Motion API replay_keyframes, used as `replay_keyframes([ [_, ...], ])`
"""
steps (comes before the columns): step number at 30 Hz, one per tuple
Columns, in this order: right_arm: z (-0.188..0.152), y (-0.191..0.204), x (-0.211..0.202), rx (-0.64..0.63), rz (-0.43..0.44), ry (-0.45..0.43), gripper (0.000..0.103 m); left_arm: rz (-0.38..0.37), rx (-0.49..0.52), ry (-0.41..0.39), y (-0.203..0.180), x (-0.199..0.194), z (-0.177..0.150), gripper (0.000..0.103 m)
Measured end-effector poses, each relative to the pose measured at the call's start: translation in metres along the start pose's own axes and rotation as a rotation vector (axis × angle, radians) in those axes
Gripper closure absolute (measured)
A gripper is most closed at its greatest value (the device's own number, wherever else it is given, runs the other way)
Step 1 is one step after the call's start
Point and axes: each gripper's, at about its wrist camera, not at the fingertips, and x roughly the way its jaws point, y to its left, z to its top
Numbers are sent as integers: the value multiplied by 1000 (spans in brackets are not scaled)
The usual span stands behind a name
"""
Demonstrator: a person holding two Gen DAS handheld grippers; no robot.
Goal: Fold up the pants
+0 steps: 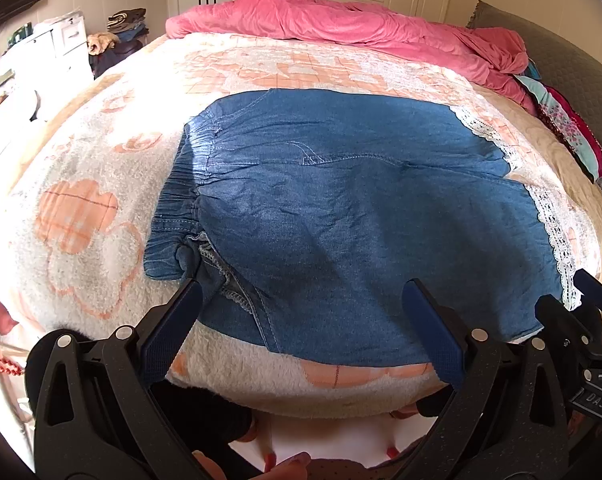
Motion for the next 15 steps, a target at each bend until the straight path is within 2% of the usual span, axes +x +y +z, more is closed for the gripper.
replay_keyframes([
  [15, 0, 0, 2, -3, -1, 0, 4, -7, -6, -4, 4, -1, 3, 9],
])
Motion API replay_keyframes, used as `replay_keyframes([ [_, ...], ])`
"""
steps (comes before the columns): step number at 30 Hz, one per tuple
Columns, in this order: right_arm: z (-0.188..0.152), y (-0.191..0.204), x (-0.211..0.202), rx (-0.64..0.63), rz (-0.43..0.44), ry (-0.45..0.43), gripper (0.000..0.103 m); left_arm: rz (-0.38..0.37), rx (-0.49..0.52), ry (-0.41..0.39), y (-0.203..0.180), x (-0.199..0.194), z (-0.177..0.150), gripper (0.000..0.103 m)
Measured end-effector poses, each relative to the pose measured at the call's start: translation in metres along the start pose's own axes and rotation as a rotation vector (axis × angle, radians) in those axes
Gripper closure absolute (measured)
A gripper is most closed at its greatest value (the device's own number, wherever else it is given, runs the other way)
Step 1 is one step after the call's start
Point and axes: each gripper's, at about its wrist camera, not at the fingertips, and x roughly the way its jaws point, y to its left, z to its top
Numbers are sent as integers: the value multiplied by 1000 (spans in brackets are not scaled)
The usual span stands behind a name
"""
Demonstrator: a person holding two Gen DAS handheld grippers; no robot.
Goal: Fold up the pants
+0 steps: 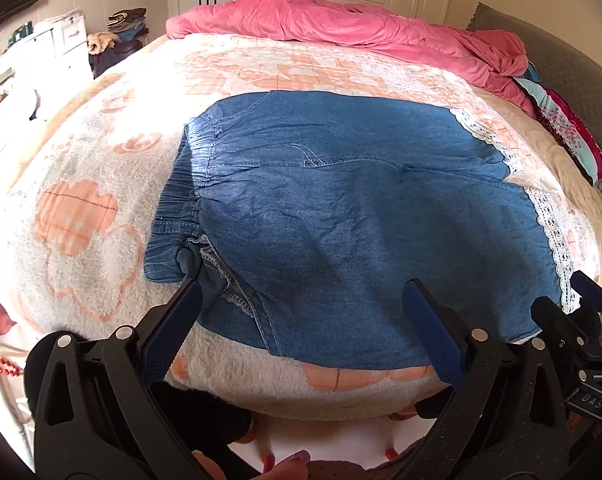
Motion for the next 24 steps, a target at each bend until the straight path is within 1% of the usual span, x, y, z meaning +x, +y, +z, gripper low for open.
replay_keyframes([
  [3, 0, 2, 4, -6, 3, 4, 4, -15, -8, 5, 3, 2, 1, 9],
  [10, 10, -1, 16, -5, 4, 14, 4, -20, -14, 12, 7, 11, 8, 9],
  [15, 28, 0, 30, -29, 21, 25, 4, -22, -22, 14, 16, 18, 19, 9],
  [19, 49, 9, 44, -88, 36, 31, 4, -17, -42, 15, 30, 26, 36, 9],
  [22, 66, 16, 54, -116, 70, 34, 4, -18, -49, 15, 43, 33, 51, 9],
  [24, 81, 22, 65, -138, 99, 42, 4, -35, -67, 27, 54, 41, 63, 9],
])
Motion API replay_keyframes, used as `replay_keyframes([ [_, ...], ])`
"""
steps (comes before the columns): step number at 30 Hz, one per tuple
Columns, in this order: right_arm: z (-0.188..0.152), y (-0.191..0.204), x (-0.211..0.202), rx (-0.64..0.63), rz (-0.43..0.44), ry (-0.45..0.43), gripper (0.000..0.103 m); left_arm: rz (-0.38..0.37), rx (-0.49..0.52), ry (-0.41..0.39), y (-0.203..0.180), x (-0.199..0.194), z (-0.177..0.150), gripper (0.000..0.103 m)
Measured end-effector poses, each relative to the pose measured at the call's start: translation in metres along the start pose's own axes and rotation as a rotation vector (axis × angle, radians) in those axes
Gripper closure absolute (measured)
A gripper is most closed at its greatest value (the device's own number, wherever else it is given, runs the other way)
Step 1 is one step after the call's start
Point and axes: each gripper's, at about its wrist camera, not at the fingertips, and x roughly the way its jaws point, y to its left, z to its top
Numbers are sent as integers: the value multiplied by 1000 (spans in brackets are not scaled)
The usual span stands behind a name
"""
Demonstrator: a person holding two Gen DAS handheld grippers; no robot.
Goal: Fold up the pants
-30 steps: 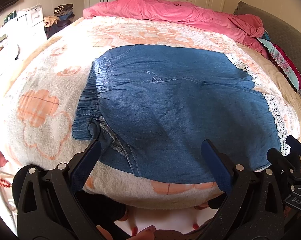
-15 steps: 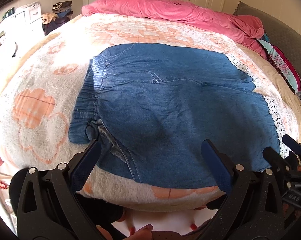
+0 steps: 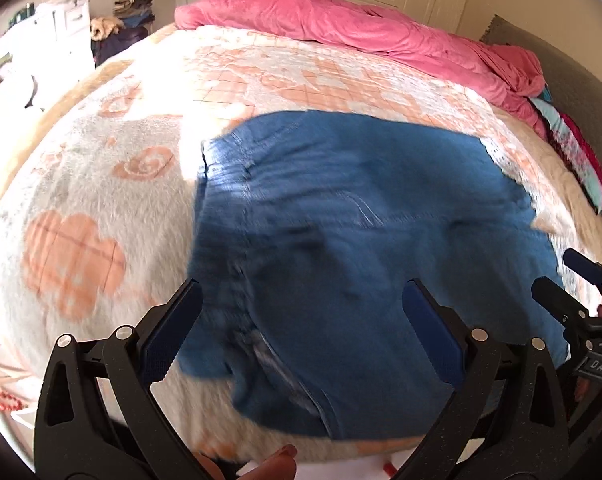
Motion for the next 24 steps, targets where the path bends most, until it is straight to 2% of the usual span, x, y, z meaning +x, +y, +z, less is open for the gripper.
replay_keyframes([
  [3, 25, 1, 20, 0, 69, 26, 4, 17, -19, 3, 17, 9, 17, 9],
  [11, 82, 10, 68, -125, 69, 34, 4, 62, -22, 44, 56, 54, 71, 9],
  [15, 110, 17, 98, -187, 103, 53, 4, 42, -62, 42, 76, 79, 96, 9],
  [17, 122, 23, 117, -230, 75, 75, 4, 49, -56, 60, 81, 91, 102, 9],
  [22, 144, 27, 151, -280, 104, 111, 4, 52, -1, 72, 84, 117, 110, 9],
  [23, 148, 29, 159, -312, 95, 112, 4, 45, 12, 74, 83, 120, 110, 12],
  [24, 152, 32, 166, -337, 96, 114, 4, 42, 35, 66, 81, 122, 111, 26],
])
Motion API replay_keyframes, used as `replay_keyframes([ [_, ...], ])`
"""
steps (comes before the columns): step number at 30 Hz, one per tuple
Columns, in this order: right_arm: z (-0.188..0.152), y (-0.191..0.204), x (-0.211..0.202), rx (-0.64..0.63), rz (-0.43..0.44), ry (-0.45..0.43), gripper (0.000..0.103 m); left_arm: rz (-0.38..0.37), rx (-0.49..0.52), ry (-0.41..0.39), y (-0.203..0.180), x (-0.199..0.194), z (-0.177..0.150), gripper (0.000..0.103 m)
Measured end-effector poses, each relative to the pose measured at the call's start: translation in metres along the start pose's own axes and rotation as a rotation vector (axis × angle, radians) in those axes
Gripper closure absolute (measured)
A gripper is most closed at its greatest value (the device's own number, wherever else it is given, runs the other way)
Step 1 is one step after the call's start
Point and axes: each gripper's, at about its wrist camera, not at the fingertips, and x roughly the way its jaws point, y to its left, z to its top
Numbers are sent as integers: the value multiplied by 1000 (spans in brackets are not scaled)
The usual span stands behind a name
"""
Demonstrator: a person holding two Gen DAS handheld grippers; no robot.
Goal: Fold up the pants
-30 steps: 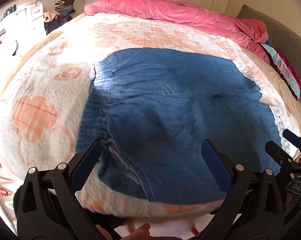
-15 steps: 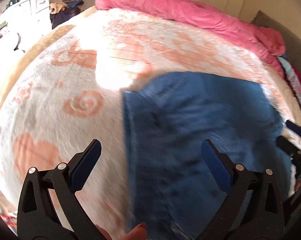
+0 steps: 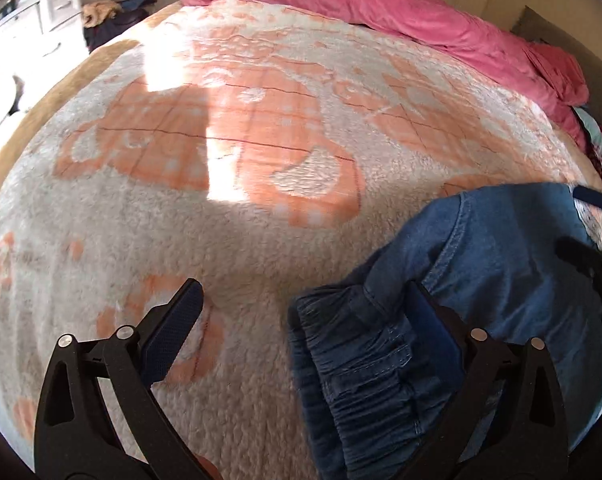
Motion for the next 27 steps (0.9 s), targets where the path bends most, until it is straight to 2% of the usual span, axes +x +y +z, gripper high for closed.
replay_keyframes([
  [1, 4, 0, 5, -19, 7, 2, 4, 8, 19, -13, -3, 0, 1, 34],
  [3, 10, -1, 18, -51, 14, 28, 4, -11, 75, -30, -10, 2, 3, 69],
  [4, 15, -1, 25, -63, 25, 38, 4, -26, 95, -34, -14, 1, 3, 72],
  [6, 21, 0, 35, -84, 60, 62, 4, -1, 135, -52, -20, -2, 1, 74],
  [9, 29, 7, 49, -160, 92, 103, 4, -43, 100, -94, -15, -15, 2, 75],
  [10, 30, 10, 53, -197, 96, 112, 4, -68, 82, -130, -12, -26, 1, 76],
  [14, 34, 22, 62, -292, 110, 103, 4, -93, 105, -207, -19, -52, -5, 76],
  [16, 35, 26, 64, -286, 118, 88, 5, -82, 126, -225, -26, -57, -7, 76],
  [17, 33, 28, 64, -273, 149, 80, 6, -78, 131, -227, -27, -58, -7, 76],
  [18, 32, 31, 64, -268, 168, 73, 14, -74, 134, -229, -29, -58, -7, 76],
  [19, 31, 34, 65, -268, 192, 63, 39, -74, 134, -228, -28, -58, -8, 76],
  [20, 26, 37, 64, -265, 245, 55, 50, -75, 130, -226, -28, -57, -8, 76],
  [22, 21, 42, 57, -261, 270, 27, 78, -67, 124, -226, -26, -55, -7, 76],
  [23, 17, 45, 50, -254, 295, 10, 88, -61, 121, -230, -25, -55, -7, 76],
  [25, 10, 47, 36, -239, 289, -23, 96, -55, 112, -242, -21, -59, -10, 76],
  [27, 5, 45, 19, -204, 281, -63, 97, -55, 104, -256, -20, -63, -11, 76],
])
